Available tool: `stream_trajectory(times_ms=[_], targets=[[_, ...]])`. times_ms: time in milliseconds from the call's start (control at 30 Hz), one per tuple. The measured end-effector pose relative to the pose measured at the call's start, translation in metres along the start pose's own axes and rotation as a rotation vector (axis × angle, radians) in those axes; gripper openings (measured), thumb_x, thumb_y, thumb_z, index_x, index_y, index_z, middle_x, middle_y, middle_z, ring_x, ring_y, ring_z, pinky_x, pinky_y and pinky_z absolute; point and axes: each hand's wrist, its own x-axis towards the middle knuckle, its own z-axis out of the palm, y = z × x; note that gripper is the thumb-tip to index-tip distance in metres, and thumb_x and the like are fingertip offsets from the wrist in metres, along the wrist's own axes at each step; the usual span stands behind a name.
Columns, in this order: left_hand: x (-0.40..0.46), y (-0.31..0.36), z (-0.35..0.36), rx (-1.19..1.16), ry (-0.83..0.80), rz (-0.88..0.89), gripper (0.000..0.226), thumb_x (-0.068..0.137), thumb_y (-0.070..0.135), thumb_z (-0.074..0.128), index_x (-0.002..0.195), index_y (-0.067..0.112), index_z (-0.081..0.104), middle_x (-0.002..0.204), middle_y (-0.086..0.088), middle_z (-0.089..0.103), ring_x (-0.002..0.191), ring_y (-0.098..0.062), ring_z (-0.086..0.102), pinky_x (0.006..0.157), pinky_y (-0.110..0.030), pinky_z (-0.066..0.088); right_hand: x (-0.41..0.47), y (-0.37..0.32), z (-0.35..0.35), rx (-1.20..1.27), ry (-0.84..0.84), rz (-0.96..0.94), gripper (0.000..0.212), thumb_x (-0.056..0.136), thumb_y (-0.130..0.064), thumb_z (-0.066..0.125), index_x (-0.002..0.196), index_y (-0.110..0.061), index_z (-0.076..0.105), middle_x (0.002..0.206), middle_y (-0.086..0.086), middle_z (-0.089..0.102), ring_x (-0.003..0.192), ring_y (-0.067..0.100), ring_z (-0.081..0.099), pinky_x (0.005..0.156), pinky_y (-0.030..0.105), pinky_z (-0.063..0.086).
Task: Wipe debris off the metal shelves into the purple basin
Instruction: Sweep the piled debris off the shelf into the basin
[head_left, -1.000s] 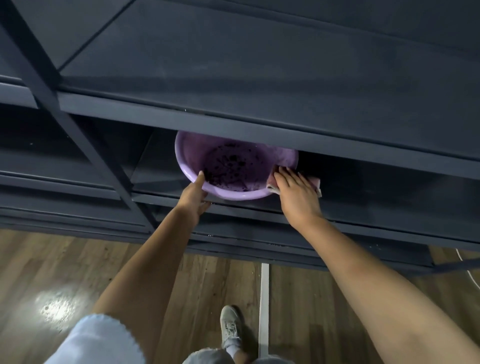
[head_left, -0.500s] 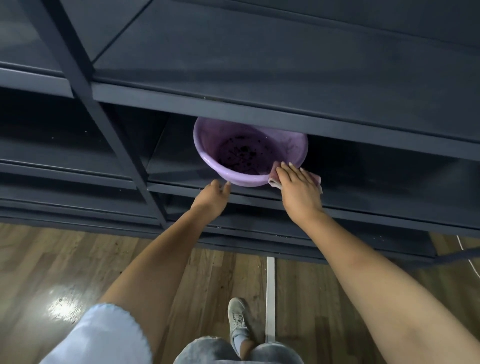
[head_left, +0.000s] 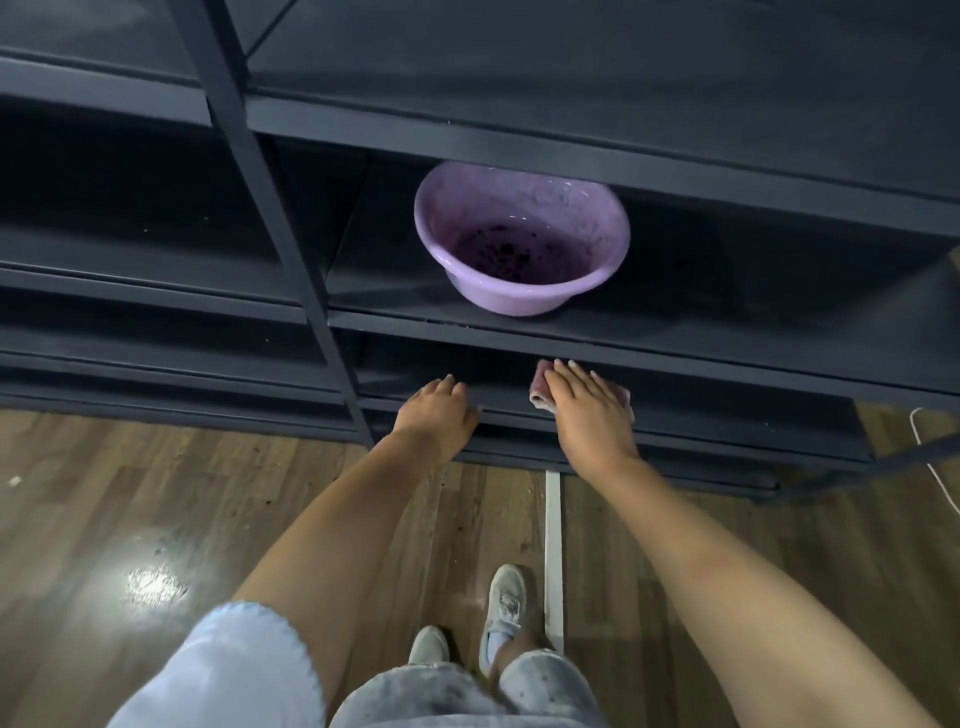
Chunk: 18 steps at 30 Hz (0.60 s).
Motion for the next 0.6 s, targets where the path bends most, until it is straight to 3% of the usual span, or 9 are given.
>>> stream_trajectory(times_ms=[200,433,600], targets=[[0.01,0.009,0.022,0.028,-0.022,-0.029,0.051,0.103,0.037,0.03,0.144,0.006,0.032,0.153,-0.01,0.028,0.143,-0.024,0.021,0.113,-0.035,0.021,-0.008,0.015,0.009,0.014,-0.024,-0.024,0.059,0.096,-0.004,0.042,0.149,-0.013,0.018,0.157,0.004,0.018,0.145,0.016,0.014,0.116,0.025,0.001],[0.045,0.029,0.079,-0.024,-0.065,-0.063,0.054,0.103,0.038,0.028,0.147,0.006,0.027,0.157,-0.011,0.021,0.146,-0.024,0.015,0.115,-0.034,0.015,0.004,0.059,0.057,0.056,-0.035,-0.029,0.053,0.096,-0.002,0.042,0.146,-0.009,0.028,0.155,0.008,0.026,0.144,0.019,0.021,0.115,0.025,0.002],[0.067,0.037,0.122,0.054,-0.105,-0.049,0.055,0.103,0.035,0.028,0.15,0.007,0.022,0.159,-0.011,0.016,0.147,-0.024,0.012,0.116,-0.033,0.012,0.008,0.103,0.107,0.035,-0.053,0.044,0.057,0.095,-0.007,0.045,0.148,-0.014,0.024,0.156,0.003,0.023,0.144,0.016,0.02,0.114,0.024,0.002]])
